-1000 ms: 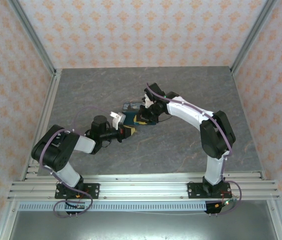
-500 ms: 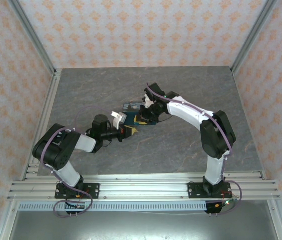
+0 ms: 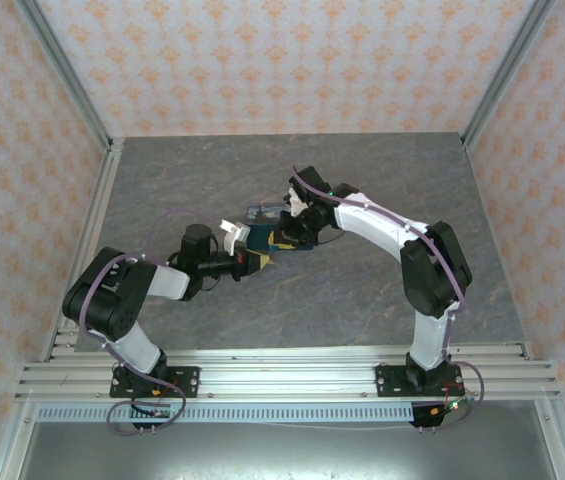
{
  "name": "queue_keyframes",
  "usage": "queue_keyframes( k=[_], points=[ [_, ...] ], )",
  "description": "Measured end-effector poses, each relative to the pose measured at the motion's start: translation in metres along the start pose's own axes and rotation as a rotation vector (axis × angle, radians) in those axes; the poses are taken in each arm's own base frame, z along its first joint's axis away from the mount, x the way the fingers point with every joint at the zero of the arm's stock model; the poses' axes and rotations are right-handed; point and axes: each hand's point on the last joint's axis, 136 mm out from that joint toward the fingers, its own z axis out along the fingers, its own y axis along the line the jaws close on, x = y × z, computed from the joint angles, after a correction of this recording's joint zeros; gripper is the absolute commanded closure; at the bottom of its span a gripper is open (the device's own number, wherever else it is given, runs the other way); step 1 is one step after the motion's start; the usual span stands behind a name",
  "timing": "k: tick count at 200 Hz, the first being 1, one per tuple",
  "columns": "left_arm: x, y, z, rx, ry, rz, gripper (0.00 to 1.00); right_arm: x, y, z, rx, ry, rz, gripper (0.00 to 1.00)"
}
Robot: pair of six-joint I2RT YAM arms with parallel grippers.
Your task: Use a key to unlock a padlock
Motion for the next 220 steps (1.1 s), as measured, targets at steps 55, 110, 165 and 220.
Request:
queue_keyframes(
  k=[55,110,165,220],
  points=[
    [0.001,-0.003,0.000,0.019,0.006,-0.040,1.00,0.000,0.000,0.000,0.000,0.001,0.000,1.00],
    [0.001,-0.004,0.000,0.021,0.008,-0.079,1.00,0.001,-0.002,0.002,0.000,0.000,0.002,1.00],
    [-0.010,-0.005,-0.003,-0.008,-0.030,-0.087,1.00,-0.005,-0.001,0.001,-0.010,-0.016,0.015,1.00],
    [-0.007,-0.002,-0.001,-0.075,-0.060,-0.054,1.00,-0.004,-0.004,0.003,-0.013,-0.015,0.053,1.00]
  ],
)
